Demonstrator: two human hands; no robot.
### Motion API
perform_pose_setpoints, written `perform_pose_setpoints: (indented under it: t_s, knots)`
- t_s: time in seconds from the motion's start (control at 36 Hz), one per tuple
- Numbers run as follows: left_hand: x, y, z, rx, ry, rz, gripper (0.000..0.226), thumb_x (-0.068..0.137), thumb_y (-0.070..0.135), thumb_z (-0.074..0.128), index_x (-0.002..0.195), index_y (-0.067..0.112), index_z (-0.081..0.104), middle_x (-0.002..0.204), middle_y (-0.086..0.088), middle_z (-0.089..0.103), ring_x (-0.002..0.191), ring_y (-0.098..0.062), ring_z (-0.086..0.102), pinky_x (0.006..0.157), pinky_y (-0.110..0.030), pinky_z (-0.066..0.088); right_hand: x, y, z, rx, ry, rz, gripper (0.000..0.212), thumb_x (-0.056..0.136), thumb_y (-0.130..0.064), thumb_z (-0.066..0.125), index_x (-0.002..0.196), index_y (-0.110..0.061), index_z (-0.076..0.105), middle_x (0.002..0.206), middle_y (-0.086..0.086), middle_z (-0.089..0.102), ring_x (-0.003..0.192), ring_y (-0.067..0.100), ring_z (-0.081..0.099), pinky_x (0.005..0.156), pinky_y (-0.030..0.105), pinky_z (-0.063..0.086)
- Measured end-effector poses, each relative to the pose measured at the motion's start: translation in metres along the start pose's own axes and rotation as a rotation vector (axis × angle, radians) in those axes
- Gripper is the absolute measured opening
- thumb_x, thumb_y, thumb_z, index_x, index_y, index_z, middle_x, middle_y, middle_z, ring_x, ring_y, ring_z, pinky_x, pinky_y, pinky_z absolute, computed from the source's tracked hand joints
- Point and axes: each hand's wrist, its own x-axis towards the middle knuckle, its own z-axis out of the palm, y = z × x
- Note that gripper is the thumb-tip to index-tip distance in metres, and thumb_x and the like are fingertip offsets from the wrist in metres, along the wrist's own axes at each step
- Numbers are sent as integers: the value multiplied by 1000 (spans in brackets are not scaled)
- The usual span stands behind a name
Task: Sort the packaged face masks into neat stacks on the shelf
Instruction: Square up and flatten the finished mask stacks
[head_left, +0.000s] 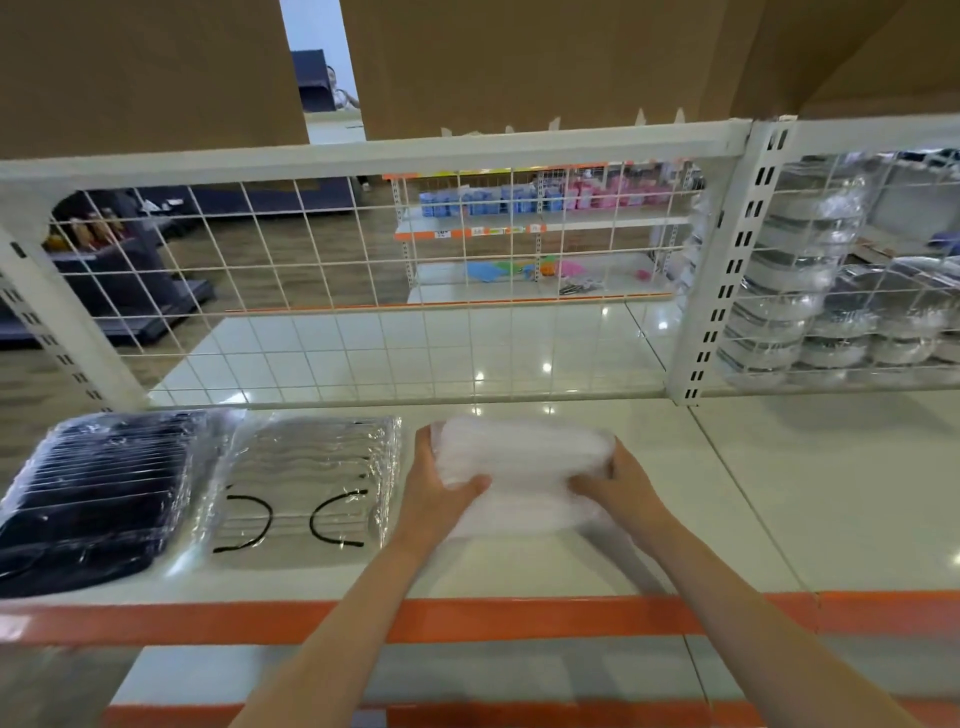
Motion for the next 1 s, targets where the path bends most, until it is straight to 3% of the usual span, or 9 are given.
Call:
perform_pose_setpoints:
  t_s: [0.08,0.22,0.33,0.39,0.47,0.64,0.78,0.89,1.0]
  knots:
    - [3,1,-7,7,8,34,90,51,39,83,124,23,34,116,8,51,105,2,52,85,-8,42,0,-3,-7,127,-24,3,55,68,-9,72,116,-19,48,110,0,59,104,14,57,86,27,48]
    - [-2,-6,-10,-94,54,-34,105,53,33,86,139,23,26,132,13,34,123,-4,36,103,-22,31,-4,6,-11,130,-40,97,84,58,-12,69,131,-25,29,125,3,44,115,17,45,92,27,41]
    - [-5,-8,-2,-156,114,-79,104,52,38,88,137,26,29,135,11,37,130,-9,39,111,-31,31,-6,10,-2,84,-51,119,75,75,8,63,134,-16,24,123,2,41,115,20,43,83,23,42]
    - [-6,-7,3,-88,117,-60,97,58,38,87,135,27,30,135,9,40,127,-11,43,110,-33,35,-6,7,4,61,14,112,59,77,12,57,127,-6,32,108,1,46,99,18,48,66,17,43]
    - [-6,0,11,-7,155,8,75,70,19,83,126,22,33,131,1,45,121,-19,48,102,-33,40,-9,0,10,62,108,37,43,71,2,59,111,-8,46,98,5,56,87,18,56,66,23,47]
    - [-3,4,5,-84,203,55,83,57,50,82,121,22,37,119,11,45,118,-11,44,107,-31,35,-15,-4,0,158,75,35,58,57,-12,56,114,-15,45,103,1,54,95,15,54,76,28,47]
    - [-2,9,8,-133,347,16,70,62,57,69,115,21,43,101,15,43,106,-11,42,92,-18,32,-20,0,-2,156,60,61,61,58,-15,56,118,-14,42,106,-3,46,96,12,47,77,25,42]
    - [2,21,16,-80,417,-71,45,80,45,69,105,17,45,96,12,46,102,-14,46,88,-25,34,-21,0,5,196,54,55,37,74,9,56,103,-10,42,84,-5,42,74,8,45,62,12,41]
    - [11,18,13,-13,474,-111,24,81,30,71,92,18,52,89,10,52,94,-16,53,77,-23,35,-24,1,5,173,63,66,46,57,-11,55,103,-8,45,90,-2,49,81,9,50,67,19,41]
